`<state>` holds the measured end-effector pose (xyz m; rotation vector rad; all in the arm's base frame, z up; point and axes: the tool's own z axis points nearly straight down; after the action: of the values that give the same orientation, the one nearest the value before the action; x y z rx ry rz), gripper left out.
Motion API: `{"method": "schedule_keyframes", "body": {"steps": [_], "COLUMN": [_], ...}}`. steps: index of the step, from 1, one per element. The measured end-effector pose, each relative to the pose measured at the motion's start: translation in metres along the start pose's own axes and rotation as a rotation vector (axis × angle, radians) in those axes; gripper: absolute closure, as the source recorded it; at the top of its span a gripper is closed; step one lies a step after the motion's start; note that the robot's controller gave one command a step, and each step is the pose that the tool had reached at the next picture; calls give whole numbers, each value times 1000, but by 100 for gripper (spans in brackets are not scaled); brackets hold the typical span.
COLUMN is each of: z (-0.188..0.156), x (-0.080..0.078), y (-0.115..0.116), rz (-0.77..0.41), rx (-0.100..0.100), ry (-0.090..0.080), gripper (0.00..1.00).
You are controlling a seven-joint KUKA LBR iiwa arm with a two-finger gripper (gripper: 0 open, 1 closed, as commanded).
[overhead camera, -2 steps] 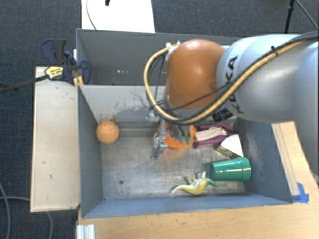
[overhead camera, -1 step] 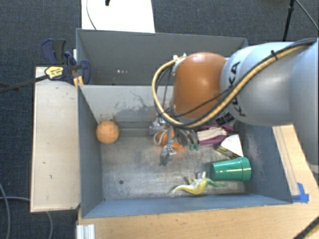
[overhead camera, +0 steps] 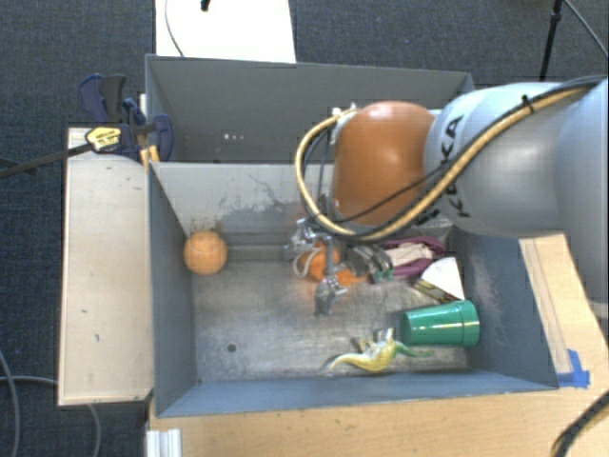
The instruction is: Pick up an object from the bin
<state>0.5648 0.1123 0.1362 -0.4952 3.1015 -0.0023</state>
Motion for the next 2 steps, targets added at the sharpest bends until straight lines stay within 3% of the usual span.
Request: {"method": "schedule_keyframes", "body": {"steps": [1, 2], "z": [29, 29], "x": [11, 10], "y": [-62, -62], "rz": [454, 454], "rx": [-2, -3], "ry": [2, 1], "gripper": [100, 100]}}
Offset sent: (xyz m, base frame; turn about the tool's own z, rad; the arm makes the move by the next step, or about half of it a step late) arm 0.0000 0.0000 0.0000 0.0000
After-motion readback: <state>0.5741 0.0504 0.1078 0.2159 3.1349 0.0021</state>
